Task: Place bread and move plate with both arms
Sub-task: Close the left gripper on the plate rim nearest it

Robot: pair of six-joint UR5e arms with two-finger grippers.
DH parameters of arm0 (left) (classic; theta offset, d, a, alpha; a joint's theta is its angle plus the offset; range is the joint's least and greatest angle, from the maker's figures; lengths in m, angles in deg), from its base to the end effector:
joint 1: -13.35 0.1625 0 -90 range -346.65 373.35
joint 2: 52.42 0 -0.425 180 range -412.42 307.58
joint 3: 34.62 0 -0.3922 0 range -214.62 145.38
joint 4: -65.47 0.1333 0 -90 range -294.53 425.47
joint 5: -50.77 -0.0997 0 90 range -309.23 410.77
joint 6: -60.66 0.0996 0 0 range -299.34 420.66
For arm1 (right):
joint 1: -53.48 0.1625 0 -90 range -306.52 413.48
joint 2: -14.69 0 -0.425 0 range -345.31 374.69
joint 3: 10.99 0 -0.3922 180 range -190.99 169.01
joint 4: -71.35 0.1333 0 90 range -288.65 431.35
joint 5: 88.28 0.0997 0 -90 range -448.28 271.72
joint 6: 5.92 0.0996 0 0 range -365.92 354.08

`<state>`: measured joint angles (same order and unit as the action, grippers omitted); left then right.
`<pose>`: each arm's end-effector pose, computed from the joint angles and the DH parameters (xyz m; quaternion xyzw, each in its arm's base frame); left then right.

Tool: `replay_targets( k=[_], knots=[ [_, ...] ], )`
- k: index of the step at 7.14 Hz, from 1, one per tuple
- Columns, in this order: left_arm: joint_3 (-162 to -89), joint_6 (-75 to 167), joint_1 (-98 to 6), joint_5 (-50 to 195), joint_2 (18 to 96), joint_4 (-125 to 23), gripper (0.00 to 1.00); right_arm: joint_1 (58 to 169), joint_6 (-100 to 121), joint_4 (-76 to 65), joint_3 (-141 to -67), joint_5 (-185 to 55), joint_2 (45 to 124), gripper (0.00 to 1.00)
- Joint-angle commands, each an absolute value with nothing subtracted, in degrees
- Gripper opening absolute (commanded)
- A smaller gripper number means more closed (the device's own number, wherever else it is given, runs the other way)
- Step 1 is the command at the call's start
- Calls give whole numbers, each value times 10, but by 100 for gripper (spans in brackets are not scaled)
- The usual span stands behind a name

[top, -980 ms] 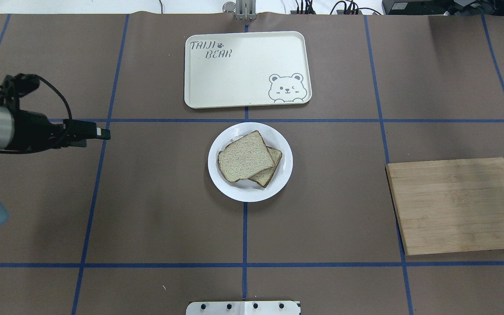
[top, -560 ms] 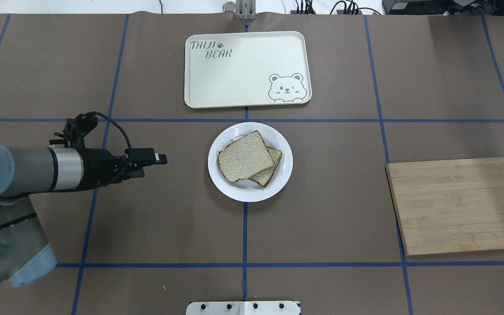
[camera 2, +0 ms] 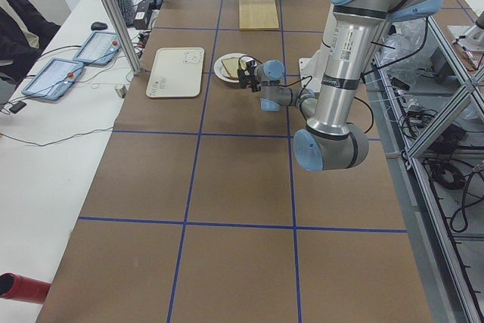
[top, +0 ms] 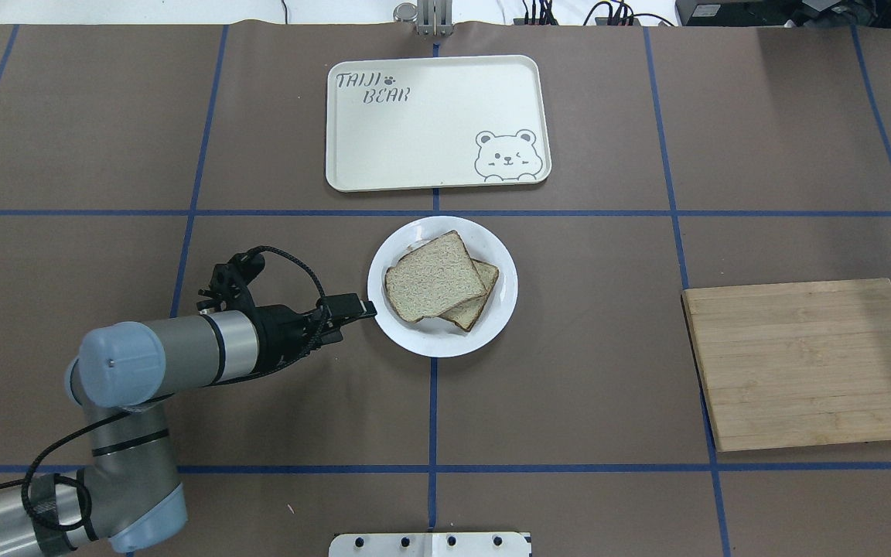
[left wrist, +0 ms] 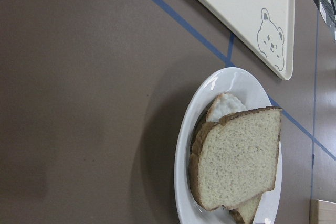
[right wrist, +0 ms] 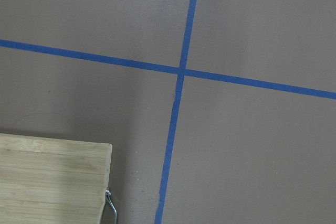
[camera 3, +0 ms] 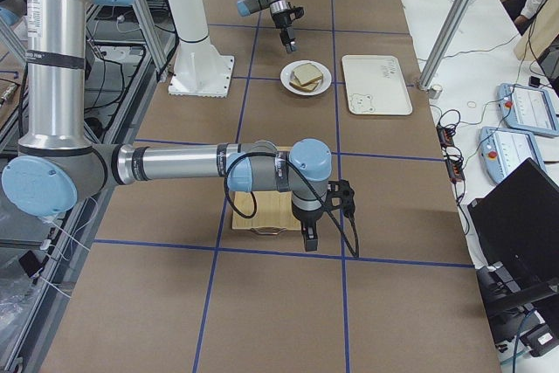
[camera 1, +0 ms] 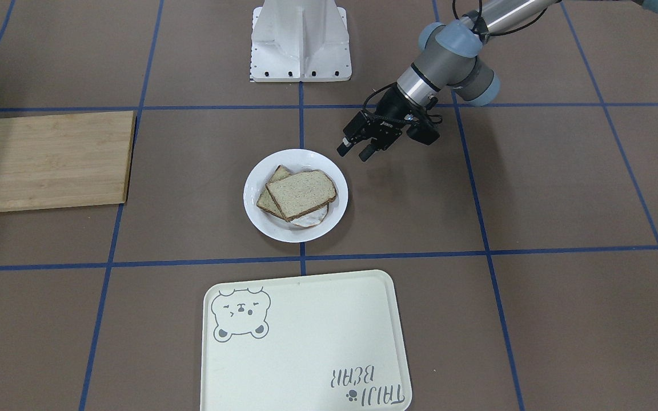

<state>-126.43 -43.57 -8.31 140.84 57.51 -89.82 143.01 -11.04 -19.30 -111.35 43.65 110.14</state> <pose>0.5213 -0.3503 0.3224 0.0442 0.6871 -0.2230 0.6900 0.0630 -0.4559 0.6185 0.0492 -0.3558 -0.0588 0.9314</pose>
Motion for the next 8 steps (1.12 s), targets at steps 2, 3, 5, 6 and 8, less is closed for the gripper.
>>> replay_targets(
  k=[2,3,5,6,8],
  knots=[
    [-1238,-452,-70,1402,599,-898,41,1430,-109,-193,-1114,437,1102,100],
    [-1230,-452,-70,1402,603,-898,40,1430,-108,-193,-1114,437,1103,100],
    [-1209,-453,-57,1402,625,-898,37,1430,-107,-193,-1113,436,1103,100],
    [-1204,-453,-56,1402,625,-899,37,1430,-106,-193,-1113,436,1102,100],
    [-1187,-453,-56,1402,634,-927,34,1430,-104,-193,-1114,436,1102,100]
  ],
)
